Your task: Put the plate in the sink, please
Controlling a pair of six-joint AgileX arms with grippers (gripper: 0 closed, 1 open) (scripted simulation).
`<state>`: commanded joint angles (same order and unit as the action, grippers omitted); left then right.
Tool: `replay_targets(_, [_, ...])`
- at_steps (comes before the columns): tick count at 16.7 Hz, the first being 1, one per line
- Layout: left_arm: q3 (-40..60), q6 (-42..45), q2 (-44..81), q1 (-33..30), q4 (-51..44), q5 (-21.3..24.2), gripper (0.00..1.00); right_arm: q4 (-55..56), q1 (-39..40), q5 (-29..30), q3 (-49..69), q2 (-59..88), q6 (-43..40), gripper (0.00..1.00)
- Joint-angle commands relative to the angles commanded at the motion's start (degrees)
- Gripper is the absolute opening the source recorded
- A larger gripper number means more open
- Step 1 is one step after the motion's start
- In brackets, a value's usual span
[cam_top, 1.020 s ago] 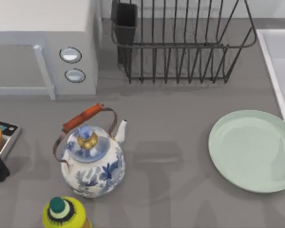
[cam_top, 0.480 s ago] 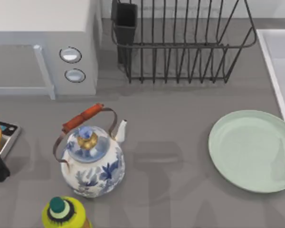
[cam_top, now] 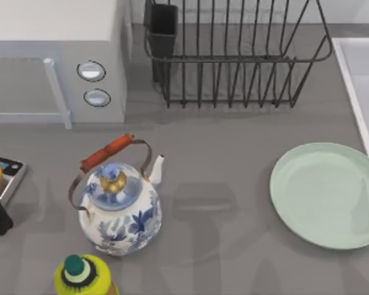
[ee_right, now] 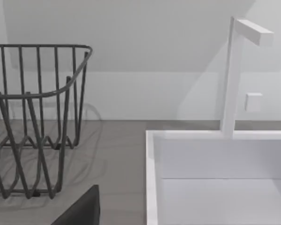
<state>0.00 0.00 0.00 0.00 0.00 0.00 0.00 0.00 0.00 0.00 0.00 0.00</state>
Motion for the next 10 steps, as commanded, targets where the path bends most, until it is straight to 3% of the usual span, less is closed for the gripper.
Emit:
replay_targets(5, [0.00,0.00,0.00,0.00,0.00,0.00,1.00,-0.40,0.19,0.00,0.55,0.57,0.19,1.00])
replay_targets(10, [0.00,0.00,0.00,0.00,0.00,0.00,1.00,-8.31,3.87,0.01,11.23,12.55,3.99,1.00])
